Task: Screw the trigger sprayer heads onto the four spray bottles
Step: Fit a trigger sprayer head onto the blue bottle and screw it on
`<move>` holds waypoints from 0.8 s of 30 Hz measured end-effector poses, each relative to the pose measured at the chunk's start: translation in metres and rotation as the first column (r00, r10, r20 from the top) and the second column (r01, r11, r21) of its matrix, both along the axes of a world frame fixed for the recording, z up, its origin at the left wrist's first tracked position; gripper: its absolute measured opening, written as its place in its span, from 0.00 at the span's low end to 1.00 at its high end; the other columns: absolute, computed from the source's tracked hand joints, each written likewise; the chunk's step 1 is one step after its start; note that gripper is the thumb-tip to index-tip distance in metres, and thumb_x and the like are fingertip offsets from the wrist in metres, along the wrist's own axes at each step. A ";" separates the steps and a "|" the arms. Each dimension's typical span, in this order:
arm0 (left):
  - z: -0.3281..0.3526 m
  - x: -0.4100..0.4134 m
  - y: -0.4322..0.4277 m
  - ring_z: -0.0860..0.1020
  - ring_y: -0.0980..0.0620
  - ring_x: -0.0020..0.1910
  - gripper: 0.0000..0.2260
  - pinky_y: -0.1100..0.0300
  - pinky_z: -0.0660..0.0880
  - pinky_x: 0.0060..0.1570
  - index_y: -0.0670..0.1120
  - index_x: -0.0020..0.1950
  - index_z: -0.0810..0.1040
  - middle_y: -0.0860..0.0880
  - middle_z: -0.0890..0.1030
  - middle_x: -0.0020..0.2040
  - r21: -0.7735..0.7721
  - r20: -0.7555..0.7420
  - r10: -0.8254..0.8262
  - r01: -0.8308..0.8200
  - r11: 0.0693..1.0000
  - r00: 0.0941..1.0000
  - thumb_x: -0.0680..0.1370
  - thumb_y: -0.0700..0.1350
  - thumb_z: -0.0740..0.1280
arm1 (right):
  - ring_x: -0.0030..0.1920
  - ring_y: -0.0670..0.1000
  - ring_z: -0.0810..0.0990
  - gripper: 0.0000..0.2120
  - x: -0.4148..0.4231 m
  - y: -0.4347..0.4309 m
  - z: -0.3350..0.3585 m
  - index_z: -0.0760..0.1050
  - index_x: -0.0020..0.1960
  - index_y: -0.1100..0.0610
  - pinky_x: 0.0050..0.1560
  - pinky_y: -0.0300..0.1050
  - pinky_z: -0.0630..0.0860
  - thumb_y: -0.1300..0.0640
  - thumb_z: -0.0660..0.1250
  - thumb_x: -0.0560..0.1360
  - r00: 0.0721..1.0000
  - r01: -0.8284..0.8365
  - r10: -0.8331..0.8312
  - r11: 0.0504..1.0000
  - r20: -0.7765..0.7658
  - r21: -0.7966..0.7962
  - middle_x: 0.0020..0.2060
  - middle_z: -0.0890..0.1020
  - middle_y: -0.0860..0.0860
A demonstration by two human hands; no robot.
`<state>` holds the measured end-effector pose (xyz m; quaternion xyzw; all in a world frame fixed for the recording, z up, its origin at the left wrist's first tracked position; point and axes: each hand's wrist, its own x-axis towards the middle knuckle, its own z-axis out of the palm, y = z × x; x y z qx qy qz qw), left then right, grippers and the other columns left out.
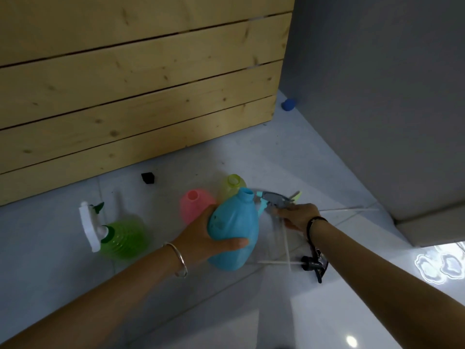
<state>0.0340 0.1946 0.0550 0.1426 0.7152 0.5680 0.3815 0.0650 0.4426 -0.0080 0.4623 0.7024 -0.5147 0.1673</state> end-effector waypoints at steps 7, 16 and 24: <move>0.073 -0.004 -0.005 0.82 0.57 0.50 0.28 0.53 0.80 0.51 0.58 0.55 0.77 0.54 0.84 0.51 0.010 -0.092 -0.004 0.005 1.000 0.996 0.56 0.55 0.78 | 0.46 0.52 0.82 0.15 -0.003 0.002 0.147 0.77 0.57 0.65 0.48 0.37 0.80 0.63 0.71 0.71 0.884 0.000 -0.140 0.954 -0.445 -0.300 0.48 0.82 0.59; 0.203 0.015 -0.028 0.81 0.45 0.54 0.32 0.41 0.76 0.57 0.50 0.57 0.76 0.46 0.83 0.54 0.075 -0.257 0.162 -0.148 0.986 0.953 0.55 0.55 0.78 | 0.42 0.47 0.83 0.10 0.015 -0.041 0.337 0.79 0.52 0.60 0.43 0.34 0.80 0.62 0.71 0.70 0.680 -0.217 0.051 0.967 -0.731 -0.135 0.43 0.83 0.53; 0.272 0.061 -0.063 0.83 0.56 0.46 0.32 0.63 0.79 0.40 0.55 0.57 0.76 0.54 0.84 0.50 0.132 -0.304 0.227 -0.195 0.972 0.925 0.55 0.60 0.77 | 0.45 0.48 0.84 0.10 0.062 -0.085 0.456 0.79 0.51 0.59 0.45 0.37 0.81 0.58 0.72 0.70 0.455 -0.177 -0.157 0.949 -0.877 -0.262 0.44 0.84 0.53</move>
